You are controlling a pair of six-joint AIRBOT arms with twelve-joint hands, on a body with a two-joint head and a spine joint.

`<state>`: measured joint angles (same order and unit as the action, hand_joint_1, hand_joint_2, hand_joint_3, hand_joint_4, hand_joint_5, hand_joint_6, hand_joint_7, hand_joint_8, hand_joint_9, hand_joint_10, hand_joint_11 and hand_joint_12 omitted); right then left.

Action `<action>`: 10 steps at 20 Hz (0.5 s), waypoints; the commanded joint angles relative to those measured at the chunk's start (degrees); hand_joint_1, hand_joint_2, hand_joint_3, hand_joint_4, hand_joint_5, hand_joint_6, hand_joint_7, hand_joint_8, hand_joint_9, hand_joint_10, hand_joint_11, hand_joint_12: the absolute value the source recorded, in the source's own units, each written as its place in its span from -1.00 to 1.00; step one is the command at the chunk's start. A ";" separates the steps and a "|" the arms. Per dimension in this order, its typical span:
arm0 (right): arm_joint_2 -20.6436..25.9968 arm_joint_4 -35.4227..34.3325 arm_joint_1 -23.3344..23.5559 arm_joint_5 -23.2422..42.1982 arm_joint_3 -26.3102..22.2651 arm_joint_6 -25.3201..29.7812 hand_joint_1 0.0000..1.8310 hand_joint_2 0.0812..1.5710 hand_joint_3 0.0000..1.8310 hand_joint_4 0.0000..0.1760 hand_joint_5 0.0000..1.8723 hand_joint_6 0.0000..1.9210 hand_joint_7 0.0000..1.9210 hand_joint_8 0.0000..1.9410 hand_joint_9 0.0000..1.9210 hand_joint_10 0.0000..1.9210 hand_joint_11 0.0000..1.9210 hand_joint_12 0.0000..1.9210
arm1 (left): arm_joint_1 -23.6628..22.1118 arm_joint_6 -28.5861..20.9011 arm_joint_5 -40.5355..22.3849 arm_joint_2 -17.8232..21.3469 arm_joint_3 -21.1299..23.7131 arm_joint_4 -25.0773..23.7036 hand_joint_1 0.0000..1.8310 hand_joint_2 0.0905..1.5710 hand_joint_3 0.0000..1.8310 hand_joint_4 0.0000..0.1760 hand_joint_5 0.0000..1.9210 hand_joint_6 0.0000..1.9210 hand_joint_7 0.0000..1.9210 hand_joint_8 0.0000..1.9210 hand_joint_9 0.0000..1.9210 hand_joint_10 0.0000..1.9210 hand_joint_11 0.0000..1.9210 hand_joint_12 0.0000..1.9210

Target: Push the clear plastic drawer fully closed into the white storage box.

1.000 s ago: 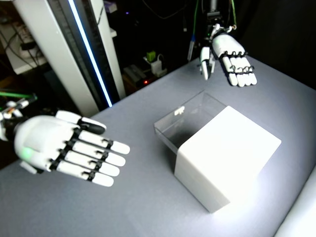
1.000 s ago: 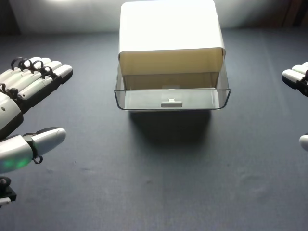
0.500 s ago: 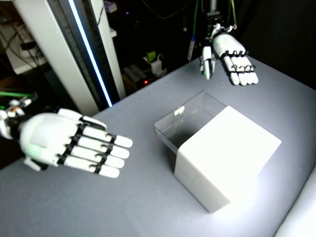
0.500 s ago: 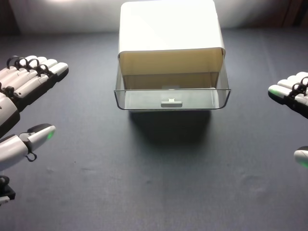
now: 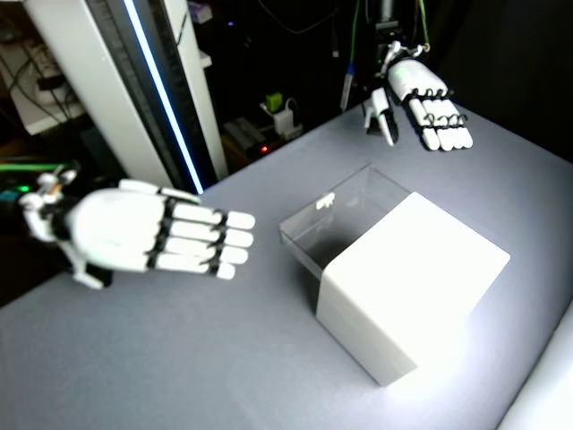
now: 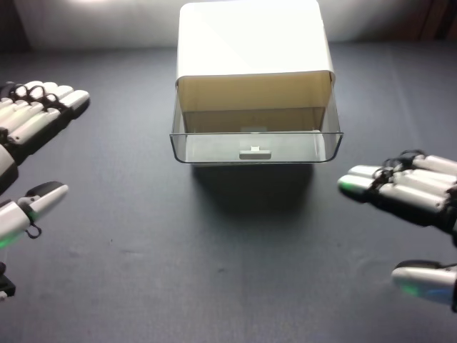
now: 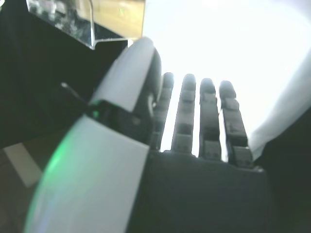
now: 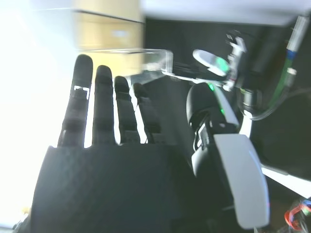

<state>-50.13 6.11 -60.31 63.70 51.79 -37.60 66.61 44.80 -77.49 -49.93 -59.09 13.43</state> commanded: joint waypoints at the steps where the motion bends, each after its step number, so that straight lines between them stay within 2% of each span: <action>1: -0.77 0.69 1.23 5.11 0.49 1.63 -0.58 0.77 -1.00 -1.00 -0.88 -0.99 -0.89 -0.99 -0.79 -0.97 -1.00 0.04 | -0.03 -0.16 -8.29 0.52 0.17 1.02 -0.30 0.86 -1.00 -1.00 -1.00 -1.00 -1.00 -1.00 -1.00 -1.00 -1.00 -1.00; 4: -3.91 5.09 4.05 2.58 2.03 5.04 -0.48 0.74 -1.00 -1.00 -0.86 -0.99 -0.85 -1.00 -0.72 -0.96 -1.00 0.22 | 1.22 0.04 -9.76 0.88 0.59 2.42 -0.32 0.87 -1.00 -1.00 -1.00 -1.00 -1.00 -1.00 -1.00 -1.00 -1.00 -1.00; 6: -5.40 6.87 5.32 1.62 2.84 6.33 -0.50 0.76 -1.00 -1.00 -0.86 -0.99 -0.86 -1.00 -0.71 -0.96 -1.00 0.24 | 1.45 0.10 -10.06 0.93 0.67 2.74 -0.32 0.87 -1.00 -1.00 -1.00 -1.00 -1.00 -1.00 -1.00 -1.00 -1.00 -1.00; 8: -7.43 8.85 7.62 0.42 3.96 7.45 -0.61 0.81 -0.99 -1.00 -0.88 -1.00 -0.88 -1.00 -0.72 -0.97 -1.00 0.11 | 1.46 0.22 -10.21 0.92 0.72 2.86 -0.32 0.86 -1.00 -1.00 -1.00 -1.00 -1.00 -1.00 -1.00 -1.00 -1.00 -1.00; 10: -9.42 10.20 9.62 -0.44 5.17 8.26 -0.51 0.78 -1.00 -1.00 -0.87 -0.99 -0.88 -1.00 -0.74 -0.98 -1.00 0.06 | 1.46 0.22 -10.27 0.92 0.73 2.90 -0.32 0.86 -1.00 -1.00 -1.00 -1.00 -1.00 -1.00 -1.00 -1.00 -1.00 -1.00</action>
<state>-59.75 16.64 -50.89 56.97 57.30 -29.76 68.14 44.99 -80.38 -49.47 -58.50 15.73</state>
